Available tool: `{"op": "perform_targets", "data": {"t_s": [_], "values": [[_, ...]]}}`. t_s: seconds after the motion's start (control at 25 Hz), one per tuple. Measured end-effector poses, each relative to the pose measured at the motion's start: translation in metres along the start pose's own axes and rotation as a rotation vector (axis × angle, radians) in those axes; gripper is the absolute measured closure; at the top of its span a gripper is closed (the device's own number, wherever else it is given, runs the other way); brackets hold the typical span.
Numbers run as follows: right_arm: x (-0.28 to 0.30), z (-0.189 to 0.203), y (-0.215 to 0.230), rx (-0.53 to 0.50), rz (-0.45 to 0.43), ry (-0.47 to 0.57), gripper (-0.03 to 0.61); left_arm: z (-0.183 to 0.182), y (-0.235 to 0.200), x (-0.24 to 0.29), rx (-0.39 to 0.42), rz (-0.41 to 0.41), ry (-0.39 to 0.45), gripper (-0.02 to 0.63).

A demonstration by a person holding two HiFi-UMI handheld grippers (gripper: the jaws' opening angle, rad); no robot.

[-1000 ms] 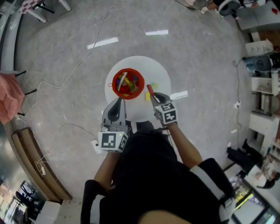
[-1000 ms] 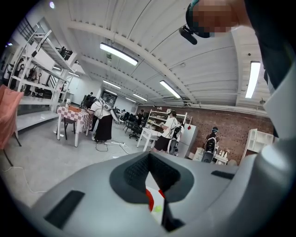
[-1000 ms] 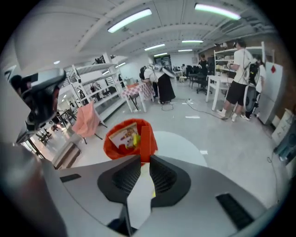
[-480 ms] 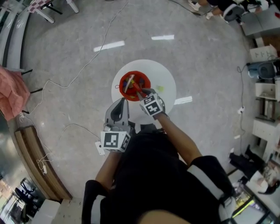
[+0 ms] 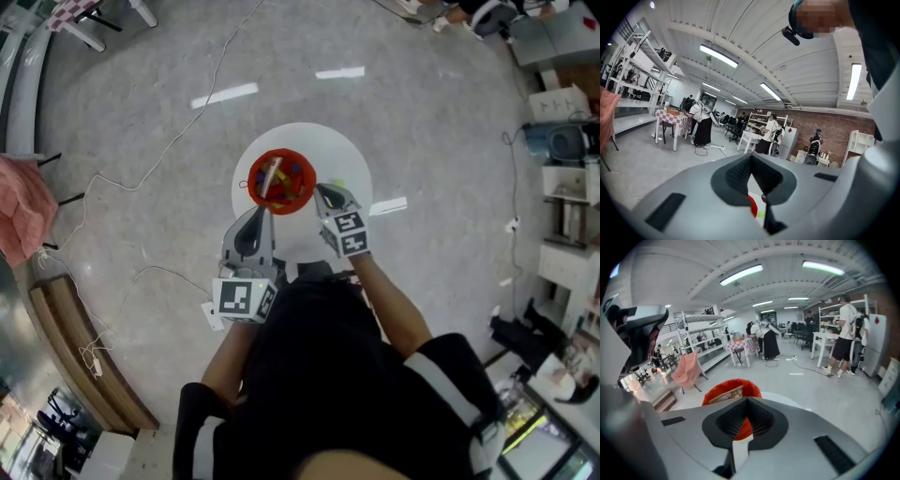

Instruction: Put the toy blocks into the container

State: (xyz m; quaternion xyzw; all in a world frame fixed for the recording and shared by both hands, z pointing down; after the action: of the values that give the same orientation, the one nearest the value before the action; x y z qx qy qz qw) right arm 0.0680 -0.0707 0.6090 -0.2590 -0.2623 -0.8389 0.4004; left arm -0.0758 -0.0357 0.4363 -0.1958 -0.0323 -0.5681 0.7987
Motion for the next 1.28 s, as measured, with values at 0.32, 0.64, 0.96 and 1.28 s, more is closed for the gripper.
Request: {"op": "perform_targets", "data": {"t_s": [0.32,0.64,0.96,1.28], "values": [[0.009,0.069,0.069,0.207,0.158,-0.078,0.580,0.005,0.014,0.014,0.009,0.077,-0.022,0.617],[0.047,0.160,0.078,0.299,0.186,-0.324,0.504,0.012,0.030,0.027,0.008,0.137,-0.053,0.617],[0.071,0.205,0.043,0.407,0.073,-0.453,0.449,0.024,0.032,0.029,0.002,0.130,-0.091,0.617],[0.073,0.241,0.050,0.421,0.161,-0.597,0.428,0.028,0.021,0.026,0.002,0.111,-0.109,0.617]]}}
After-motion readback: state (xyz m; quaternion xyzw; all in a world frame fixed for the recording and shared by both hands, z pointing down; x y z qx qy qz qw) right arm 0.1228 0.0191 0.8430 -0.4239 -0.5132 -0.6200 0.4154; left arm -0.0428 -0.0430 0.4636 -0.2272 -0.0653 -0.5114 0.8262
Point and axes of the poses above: the fingertips, and each gripper's own axes: x forward along the fingers, y to its right, z out of its underside, the point moved 2 cm from there along -x, backward along the fingers, and after that the axes turned 7 degrees about -z, right-handed, at the moved point
